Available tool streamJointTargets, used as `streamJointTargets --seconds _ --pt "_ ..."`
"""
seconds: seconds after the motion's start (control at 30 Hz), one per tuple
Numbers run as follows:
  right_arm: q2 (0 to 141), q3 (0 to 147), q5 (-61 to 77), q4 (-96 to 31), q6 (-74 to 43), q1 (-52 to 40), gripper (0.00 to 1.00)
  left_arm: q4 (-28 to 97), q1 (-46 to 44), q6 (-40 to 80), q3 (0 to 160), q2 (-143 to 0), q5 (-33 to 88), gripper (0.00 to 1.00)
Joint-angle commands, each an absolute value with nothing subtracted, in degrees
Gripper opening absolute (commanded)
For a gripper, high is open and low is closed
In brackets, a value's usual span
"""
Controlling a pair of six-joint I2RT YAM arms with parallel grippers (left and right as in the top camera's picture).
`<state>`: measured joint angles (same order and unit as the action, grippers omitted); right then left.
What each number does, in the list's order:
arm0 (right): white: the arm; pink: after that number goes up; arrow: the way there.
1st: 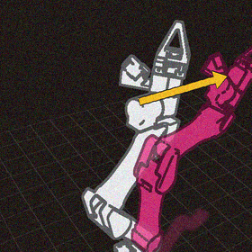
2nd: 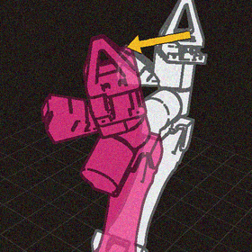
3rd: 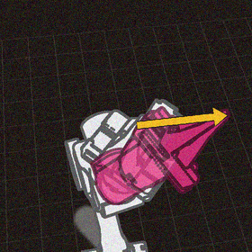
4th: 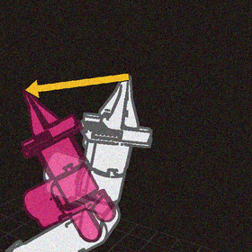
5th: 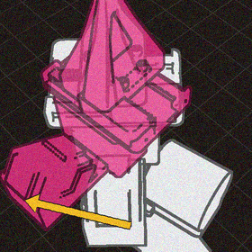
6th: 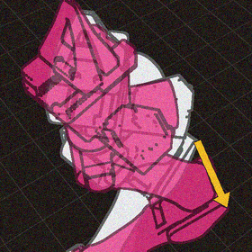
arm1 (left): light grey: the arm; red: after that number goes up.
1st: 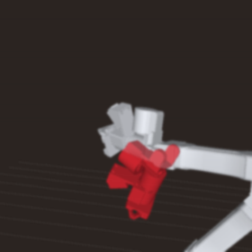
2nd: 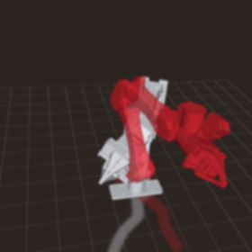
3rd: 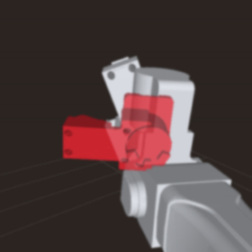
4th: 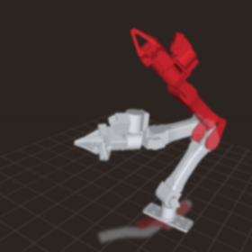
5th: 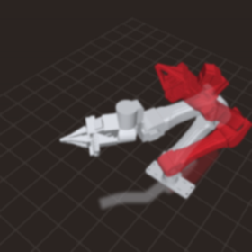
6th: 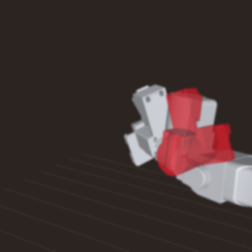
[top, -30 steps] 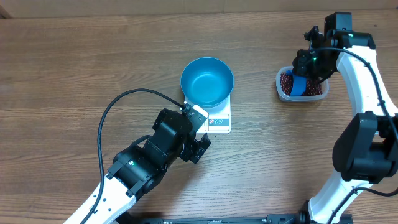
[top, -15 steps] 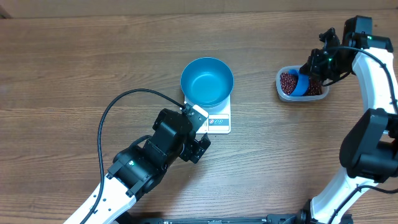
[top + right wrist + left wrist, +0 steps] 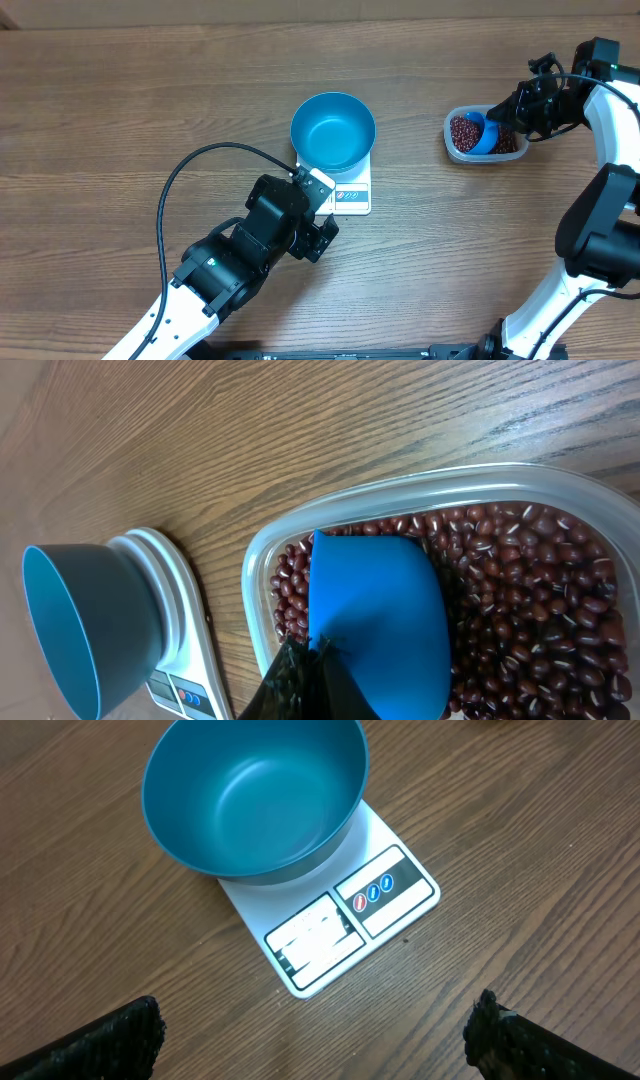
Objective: Scoop item into bowl and weigh 150g on scale
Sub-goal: 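Drag the blue cup through the beans with the right gripper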
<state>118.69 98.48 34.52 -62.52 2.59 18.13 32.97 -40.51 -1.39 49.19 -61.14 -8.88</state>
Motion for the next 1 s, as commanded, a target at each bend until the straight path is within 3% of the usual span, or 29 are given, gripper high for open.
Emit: streamJointTargets --seconds 0.0,0.97 --pt "121.0 98.5 34.6 -62.7 3.6 18.2 0.04 32.8 -40.4 -0.6 48.9 -61.4 -9.6 1.0" --pt "121.0 98.5 36.8 -64.8 12.4 25.9 0.04 32.8 -40.4 -0.6 48.9 -61.4 -9.6 1.0"
